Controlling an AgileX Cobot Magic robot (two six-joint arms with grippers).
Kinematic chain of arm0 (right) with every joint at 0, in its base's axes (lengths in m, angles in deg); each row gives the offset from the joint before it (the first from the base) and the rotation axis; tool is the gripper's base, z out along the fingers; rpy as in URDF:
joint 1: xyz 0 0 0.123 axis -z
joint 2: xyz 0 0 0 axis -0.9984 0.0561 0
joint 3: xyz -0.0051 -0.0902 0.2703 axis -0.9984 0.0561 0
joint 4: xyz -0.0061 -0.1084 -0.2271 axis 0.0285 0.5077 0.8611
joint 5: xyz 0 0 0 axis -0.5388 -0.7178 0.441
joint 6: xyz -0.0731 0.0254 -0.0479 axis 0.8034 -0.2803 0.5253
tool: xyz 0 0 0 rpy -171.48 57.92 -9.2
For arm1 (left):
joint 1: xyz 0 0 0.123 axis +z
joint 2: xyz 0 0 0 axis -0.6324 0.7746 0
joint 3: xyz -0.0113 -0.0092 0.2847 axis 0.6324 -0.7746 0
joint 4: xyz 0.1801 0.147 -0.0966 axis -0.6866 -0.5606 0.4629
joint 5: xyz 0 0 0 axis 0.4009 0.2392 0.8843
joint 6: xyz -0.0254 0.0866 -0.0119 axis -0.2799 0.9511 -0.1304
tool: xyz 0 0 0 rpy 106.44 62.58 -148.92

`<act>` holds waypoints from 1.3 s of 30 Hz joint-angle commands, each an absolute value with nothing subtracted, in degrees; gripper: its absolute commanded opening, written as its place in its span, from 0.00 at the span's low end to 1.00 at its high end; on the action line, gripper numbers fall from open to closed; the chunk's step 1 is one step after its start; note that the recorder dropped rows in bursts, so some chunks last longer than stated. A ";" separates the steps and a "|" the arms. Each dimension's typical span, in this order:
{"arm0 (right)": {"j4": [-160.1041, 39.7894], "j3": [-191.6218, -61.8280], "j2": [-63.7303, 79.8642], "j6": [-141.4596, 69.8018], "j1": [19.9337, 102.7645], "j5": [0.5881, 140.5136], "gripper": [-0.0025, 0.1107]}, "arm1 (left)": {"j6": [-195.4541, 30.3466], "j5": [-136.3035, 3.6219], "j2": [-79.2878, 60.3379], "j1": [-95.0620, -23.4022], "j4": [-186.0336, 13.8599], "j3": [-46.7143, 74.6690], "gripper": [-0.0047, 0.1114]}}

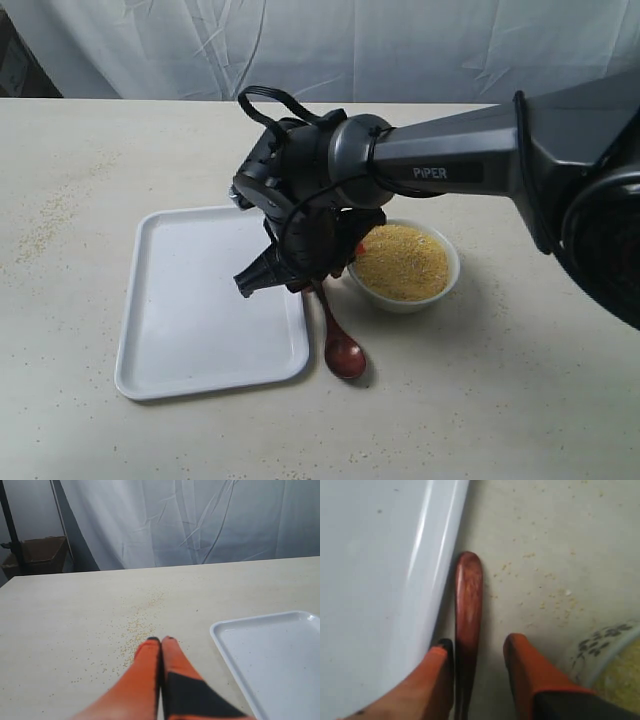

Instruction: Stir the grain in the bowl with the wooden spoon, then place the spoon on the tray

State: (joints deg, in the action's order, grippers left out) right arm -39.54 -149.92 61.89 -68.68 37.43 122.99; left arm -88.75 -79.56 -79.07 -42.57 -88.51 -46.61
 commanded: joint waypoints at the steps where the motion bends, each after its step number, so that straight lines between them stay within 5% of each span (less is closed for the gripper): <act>1: -38.60 -150.13 62.13 -69.48 37.51 123.71 0.34 | -88.97 -78.77 -79.29 -42.80 -88.69 -46.71 0.04; 8: -40.01 -150.13 63.53 -69.48 37.51 123.28 0.33 | -88.97 -78.77 -79.29 -42.80 -88.69 -46.71 0.04; 15: -38.41 -150.13 61.83 -72.37 37.51 122.74 0.01 | -88.97 -78.77 -79.29 -42.80 -88.69 -46.71 0.04; 25: -34.73 -151.29 52.29 -78.67 38.35 124.70 0.02 | -88.97 -78.77 -79.29 -42.80 -88.69 -46.71 0.04; 31: -33.64 -151.77 46.15 -83.71 45.85 128.67 0.02 | -88.97 -78.77 -79.29 -42.80 -88.54 -46.71 0.04; 39: -28.69 -151.77 52.83 -92.01 49.75 132.49 0.02 | -88.97 -78.77 -79.29 -42.80 -88.54 -46.71 0.04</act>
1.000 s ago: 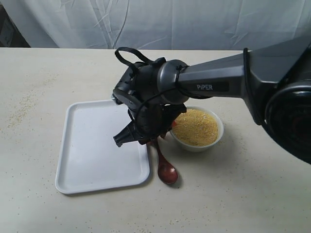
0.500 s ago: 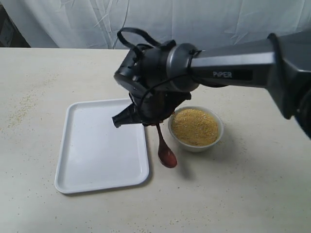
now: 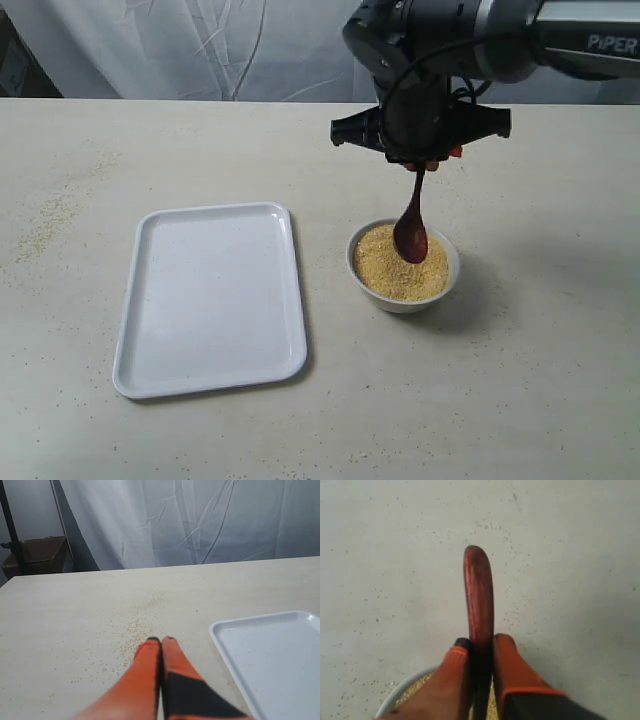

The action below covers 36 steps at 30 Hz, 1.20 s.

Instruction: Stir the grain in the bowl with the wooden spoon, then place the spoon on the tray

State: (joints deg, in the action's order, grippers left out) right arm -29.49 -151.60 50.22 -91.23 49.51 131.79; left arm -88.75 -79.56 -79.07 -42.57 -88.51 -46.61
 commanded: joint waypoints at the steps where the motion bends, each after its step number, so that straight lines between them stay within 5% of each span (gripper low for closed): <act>1: -27.54 -151.77 53.99 -92.71 49.75 132.49 0.02 | -88.97 -78.77 -79.29 -42.80 -88.54 -46.71 0.04; 6: -26.76 -151.77 57.44 -94.05 49.75 132.49 0.02 | -88.97 -78.77 -79.29 -42.80 -88.65 -46.71 0.04; 13: -27.42 -151.77 57.85 -93.52 49.75 132.90 0.36 | -88.97 -78.77 -79.29 -42.80 -88.65 -46.71 0.04; 16: -28.17 -151.77 57.48 -92.79 49.75 133.47 0.41 | -88.97 -78.77 -79.29 -42.80 -88.65 -46.71 0.04; 20: -32.84 -151.77 54.21 -86.78 50.15 132.79 0.41 | -88.97 -78.77 -79.29 -42.80 -88.65 -46.71 0.04; 24: -54.61 -151.77 46.13 -59.58 57.17 128.35 0.35 | -88.97 -78.77 -79.29 -42.80 -88.65 -46.71 0.04; 27: -86.00 -151.77 43.87 -28.10 69.10 128.05 0.01 | -88.97 -78.77 -79.29 -42.80 -88.65 -46.71 0.04; 36: -134.66 -131.76 53.17 14.04 94.28 135.71 0.02 | -88.97 -78.77 -79.29 -42.80 -88.65 -46.71 0.04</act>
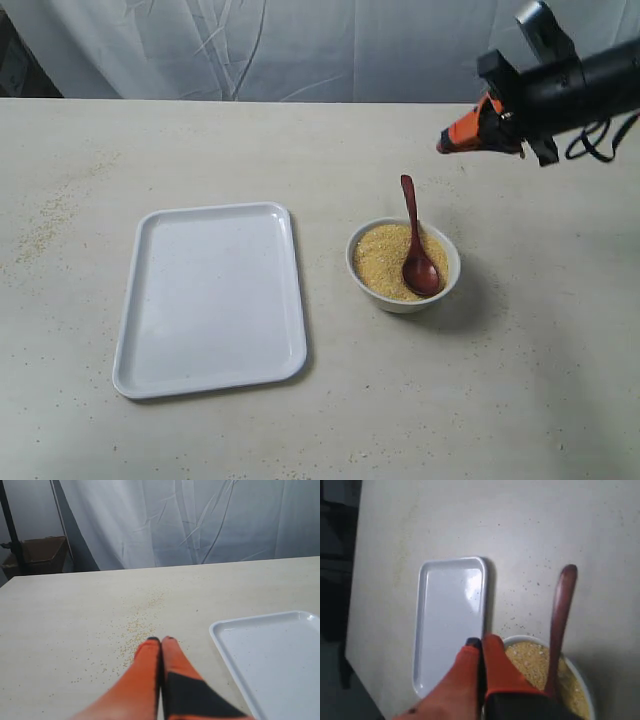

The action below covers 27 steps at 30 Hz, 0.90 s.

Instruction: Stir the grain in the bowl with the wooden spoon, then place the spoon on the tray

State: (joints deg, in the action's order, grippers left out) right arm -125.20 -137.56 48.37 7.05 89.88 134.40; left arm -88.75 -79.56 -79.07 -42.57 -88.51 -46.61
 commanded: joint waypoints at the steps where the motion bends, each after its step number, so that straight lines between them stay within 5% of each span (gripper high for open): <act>1: -134.93 -131.65 54.51 14.28 94.28 135.70 0.02 | -88.97 -78.77 -79.29 -42.80 -88.65 -46.71 0.04; 9: -138.36 -132.17 60.15 21.72 92.94 132.53 0.54 | -88.97 -78.77 -79.29 -42.80 -88.65 -46.71 0.04; 16: -144.31 -135.63 65.50 22.62 89.58 131.37 0.39 | -88.97 -78.77 -79.29 -42.80 -88.65 -46.71 0.04; 24: -145.23 -139.76 68.19 22.49 85.46 131.41 0.37 | -88.97 -78.77 -79.29 -42.80 -88.77 -46.71 0.04; 27: -145.23 -140.42 68.19 22.49 85.46 131.63 0.24 | -88.97 -78.77 -79.29 -42.80 -88.77 -46.71 0.04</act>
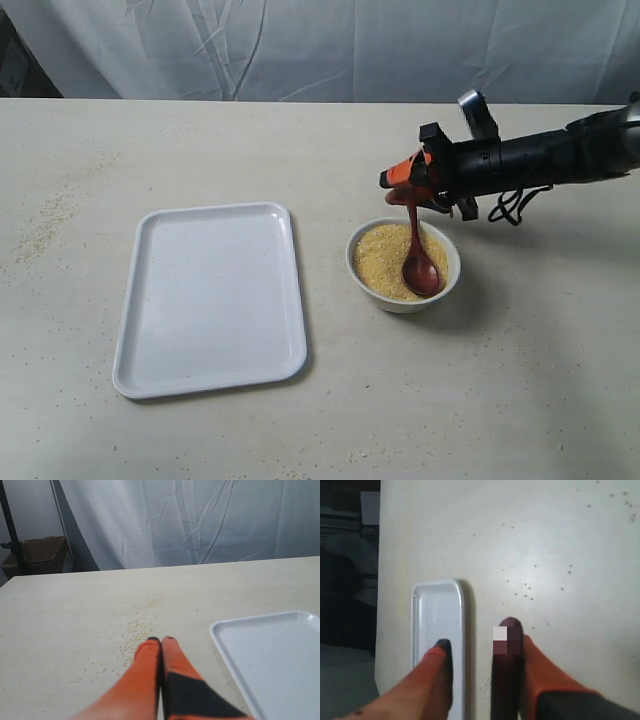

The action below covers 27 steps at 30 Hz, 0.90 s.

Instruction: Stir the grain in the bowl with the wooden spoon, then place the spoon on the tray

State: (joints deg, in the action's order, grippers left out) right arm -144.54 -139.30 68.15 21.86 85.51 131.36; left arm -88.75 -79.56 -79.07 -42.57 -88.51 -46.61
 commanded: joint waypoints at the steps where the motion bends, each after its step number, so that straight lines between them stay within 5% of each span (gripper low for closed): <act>1: -145.46 -140.44 68.19 22.49 85.46 131.36 0.17 | -88.97 -78.77 -79.29 -42.80 -88.77 -46.71 0.04; 4: -147.82 -140.44 68.19 21.30 85.46 129.97 0.02 | -88.97 -78.77 -79.29 -42.80 -88.77 -46.71 0.04; 14: -156.79 -140.44 62.12 24.90 85.46 132.18 0.03 | -88.97 -78.77 -79.29 -42.80 -88.77 -46.71 0.04; 27: -160.10 -124.92 43.34 69.73 81.16 120.25 0.02 | -88.97 -78.77 -79.29 -42.80 -88.77 -46.71 0.04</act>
